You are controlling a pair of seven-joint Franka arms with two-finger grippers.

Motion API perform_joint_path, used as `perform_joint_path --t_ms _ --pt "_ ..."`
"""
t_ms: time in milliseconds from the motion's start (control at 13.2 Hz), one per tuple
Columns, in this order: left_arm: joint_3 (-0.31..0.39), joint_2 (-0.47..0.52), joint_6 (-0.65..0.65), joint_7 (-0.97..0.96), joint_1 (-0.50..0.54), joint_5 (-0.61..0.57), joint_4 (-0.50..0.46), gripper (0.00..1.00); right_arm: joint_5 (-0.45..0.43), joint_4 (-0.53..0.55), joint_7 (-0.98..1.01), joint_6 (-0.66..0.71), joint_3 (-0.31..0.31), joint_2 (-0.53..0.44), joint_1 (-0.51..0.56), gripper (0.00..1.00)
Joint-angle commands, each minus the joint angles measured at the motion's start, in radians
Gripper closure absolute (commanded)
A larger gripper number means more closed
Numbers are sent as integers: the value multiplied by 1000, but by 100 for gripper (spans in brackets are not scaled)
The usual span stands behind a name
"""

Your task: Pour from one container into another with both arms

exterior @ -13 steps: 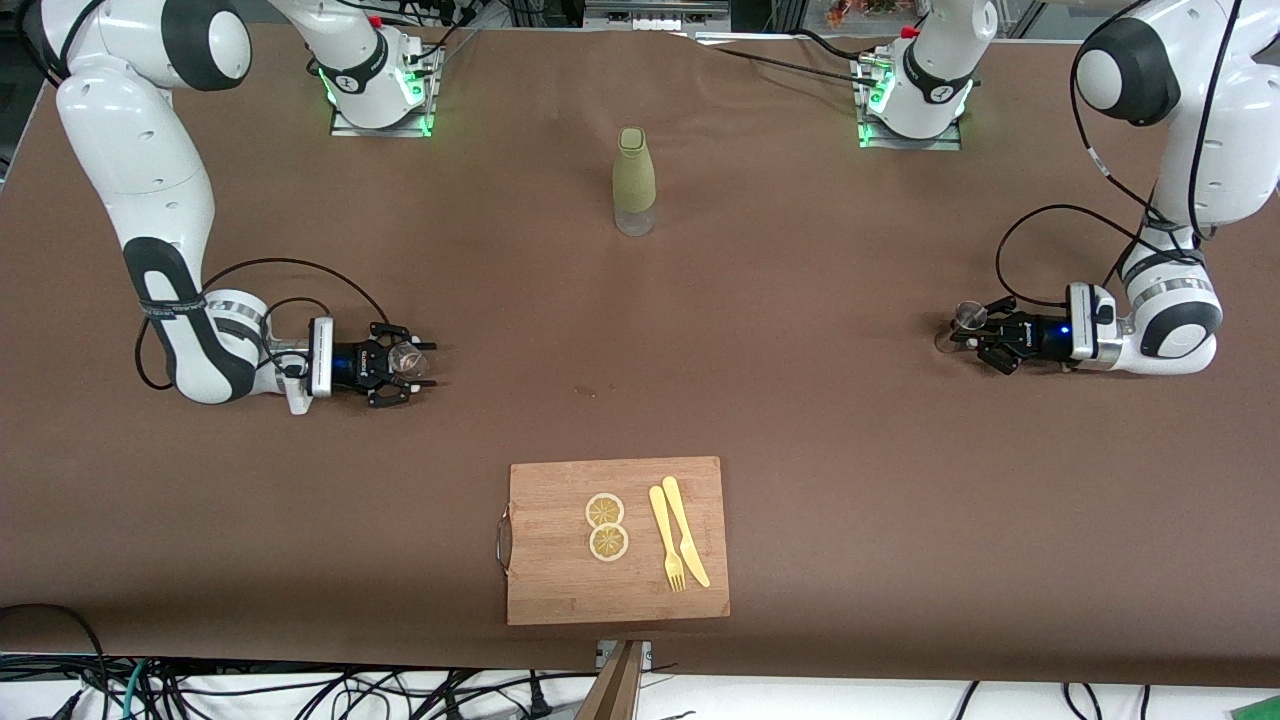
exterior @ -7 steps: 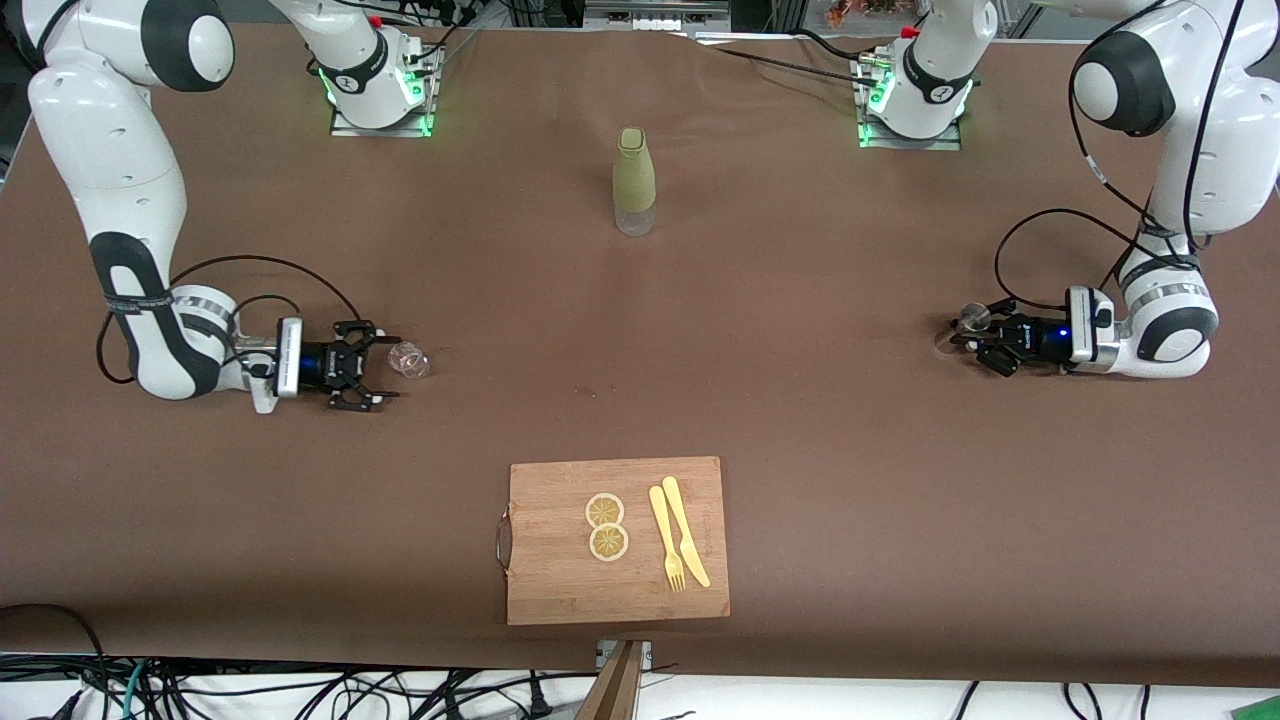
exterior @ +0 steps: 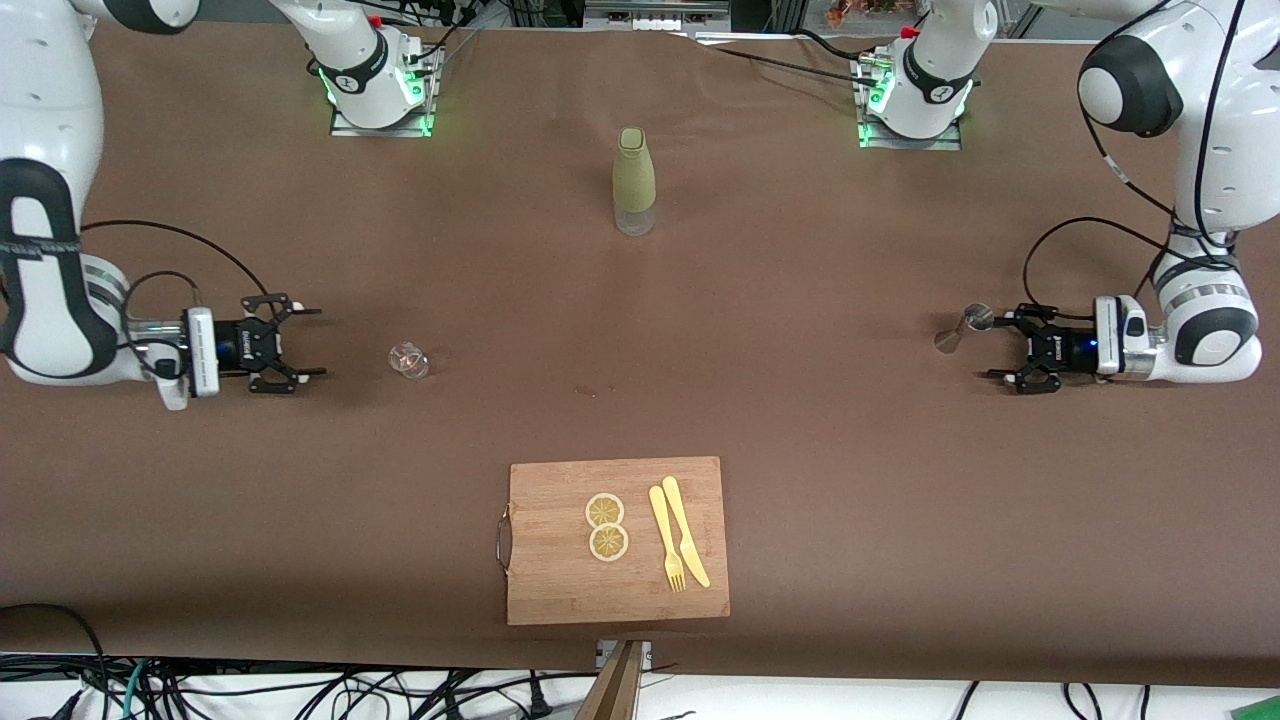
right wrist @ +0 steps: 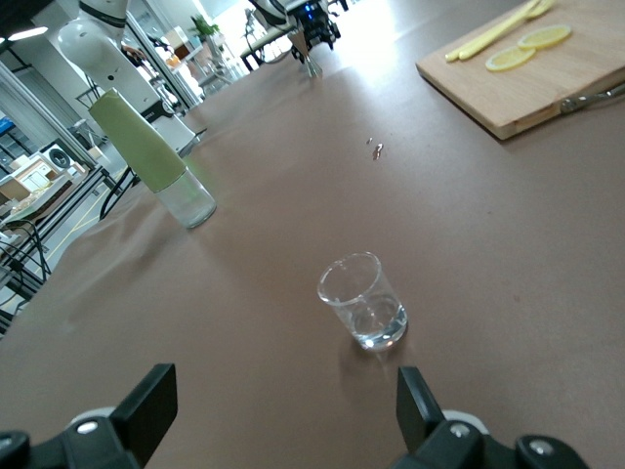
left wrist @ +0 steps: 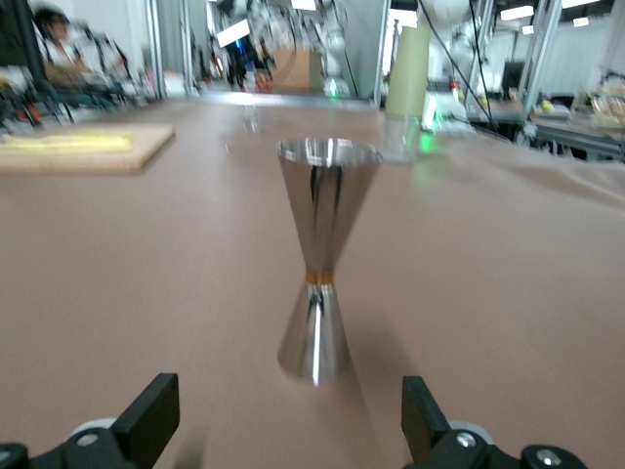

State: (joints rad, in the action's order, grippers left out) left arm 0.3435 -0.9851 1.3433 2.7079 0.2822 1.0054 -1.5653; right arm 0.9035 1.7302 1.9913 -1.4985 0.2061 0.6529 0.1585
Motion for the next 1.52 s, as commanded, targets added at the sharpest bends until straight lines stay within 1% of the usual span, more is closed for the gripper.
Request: perform_joint_path --t_ms 0,76,152,304,531,683,835,911,987,1063,1139,1215,1290,1442 --pt "34 31 40 -171 -5 -111 63 0 -109 12 -226 15 1 -131 -8 0" --pt "38 57 74 -306 -8 -163 89 0 -173 3 -323 33 -1 -168 -11 0" --pt "38 78 100 -444 -17 -218 112 0 -230 3 -415 34 -2 -226 -19 0" --pt "38 123 106 -720 -41 -292 126 0 -357 3 -636 40 -8 -335 -30 0" --pt "38 227 109 -1096 -106 -342 128 0 -549 3 -939 41 -13 -478 -88 0" --pt "32 296 109 -1337 -152 -389 126 0 -690 3 -1124 40 -13 -553 -154 0" --pt "29 357 109 -1541 -208 -404 126 0 -796 3 -1343 40 -14 -623 -212 0" --pt "14 388 109 -1656 -231 -439 128 0 -842 3 -1475 38 -27 -653 -230 0" --pt "-10 417 109 -1776 -260 -488 128 0 -907 3 -1609 32 -71 -673 -231 0" --pt "-38 446 109 -1880 -279 -539 131 0 -960 5 -1708 32 -98 -694 -231 0" --pt "-69 476 109 -1978 -288 -571 129 0 -963 8 -1744 30 -102 -710 -229 0" --pt "-102 497 109 -2070 -291 -602 131 0 -969 6 -1740 14 -100 -717 -226 0" --pt "-128 519 111 -2111 -302 -658 145 0 -968 6 -1752 -23 -100 -731 -225 0" --pt "-167 546 109 -2110 -305 -763 200 0 -954 3 -1779 -54 -100 -745 -214 0"
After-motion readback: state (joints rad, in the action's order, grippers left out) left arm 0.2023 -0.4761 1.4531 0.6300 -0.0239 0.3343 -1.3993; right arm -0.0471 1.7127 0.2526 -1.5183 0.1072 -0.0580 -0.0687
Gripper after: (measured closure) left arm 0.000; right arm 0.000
